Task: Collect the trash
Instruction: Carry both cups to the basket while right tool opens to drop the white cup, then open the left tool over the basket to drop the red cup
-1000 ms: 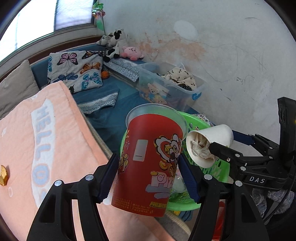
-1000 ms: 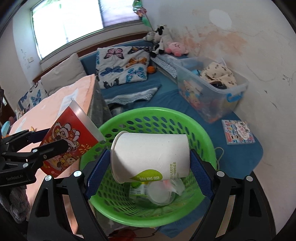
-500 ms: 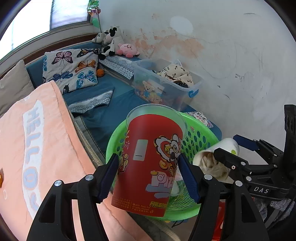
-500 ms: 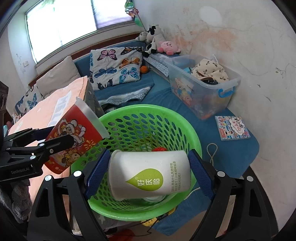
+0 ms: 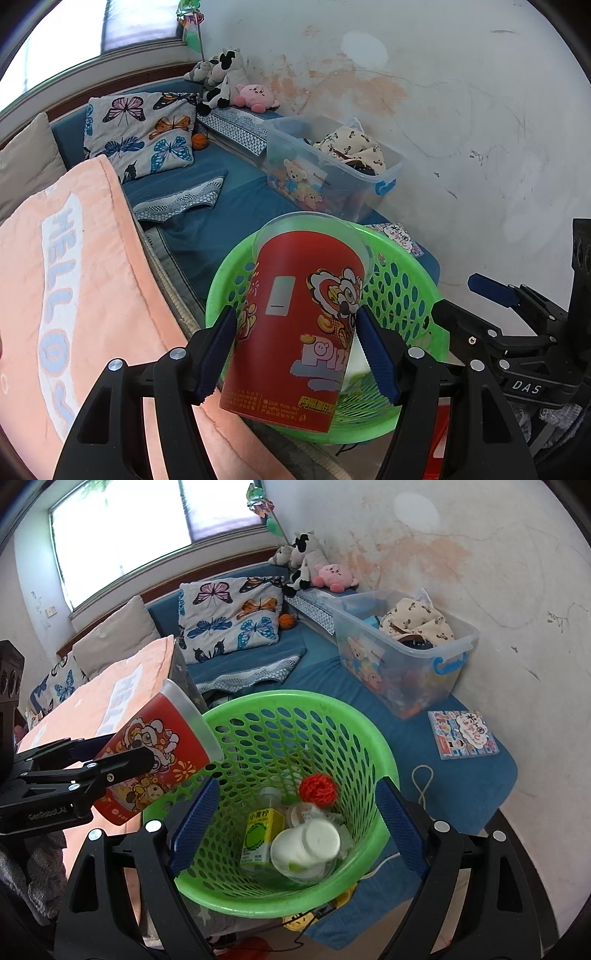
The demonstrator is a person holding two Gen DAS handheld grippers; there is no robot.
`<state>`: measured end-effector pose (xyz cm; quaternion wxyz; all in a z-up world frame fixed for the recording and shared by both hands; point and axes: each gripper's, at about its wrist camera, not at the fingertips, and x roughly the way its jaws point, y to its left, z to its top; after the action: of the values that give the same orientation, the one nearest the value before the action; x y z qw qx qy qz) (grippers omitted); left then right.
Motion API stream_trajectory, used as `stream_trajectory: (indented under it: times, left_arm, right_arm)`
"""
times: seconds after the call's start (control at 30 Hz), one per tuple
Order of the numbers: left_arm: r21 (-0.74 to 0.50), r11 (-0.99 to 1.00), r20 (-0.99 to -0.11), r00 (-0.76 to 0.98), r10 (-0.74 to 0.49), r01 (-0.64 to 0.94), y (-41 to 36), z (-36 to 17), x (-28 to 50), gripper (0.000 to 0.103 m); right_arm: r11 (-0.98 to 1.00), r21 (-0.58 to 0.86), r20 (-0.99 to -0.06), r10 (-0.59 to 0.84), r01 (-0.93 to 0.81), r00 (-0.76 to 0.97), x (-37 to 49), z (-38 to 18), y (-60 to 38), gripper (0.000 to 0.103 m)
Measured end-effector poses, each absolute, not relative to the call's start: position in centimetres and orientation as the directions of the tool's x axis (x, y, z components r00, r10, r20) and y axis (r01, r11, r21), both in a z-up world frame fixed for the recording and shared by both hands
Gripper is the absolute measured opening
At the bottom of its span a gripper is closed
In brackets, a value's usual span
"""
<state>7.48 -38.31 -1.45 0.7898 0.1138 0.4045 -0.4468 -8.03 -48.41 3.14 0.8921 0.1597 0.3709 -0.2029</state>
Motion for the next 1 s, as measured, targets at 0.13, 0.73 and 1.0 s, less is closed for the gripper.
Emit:
stream_trajectory:
  times: [0.13,0.73,1.0]
  left_arm:
    - [-0.190,0.573,-0.739,0.268,-0.618,0.797,-38.3,-1.4,7.5,0.064]
    - [-0.200,0.579,-0.734,0.271,-0.623,0.790,-37.9,-0.9,7.6,0.066]
    - [-0.168,0.598,-0.720,0.317,-0.618,0.784,-36.1,0.2,7.5,0.072]
  right_arm:
    - [0.870,0.133,-0.723,-0.243,0.475,0.647,-8.2,3.3,-48.1,0.086]
    - [0.875,0.127,-0.715,-0.246,0.467,0.654,-8.8,3.6,-47.0,0.086]
    - [0.886,0.112,-0.699,-0.253,0.451,0.669,-8.8,4.3,-45.6,0.086]
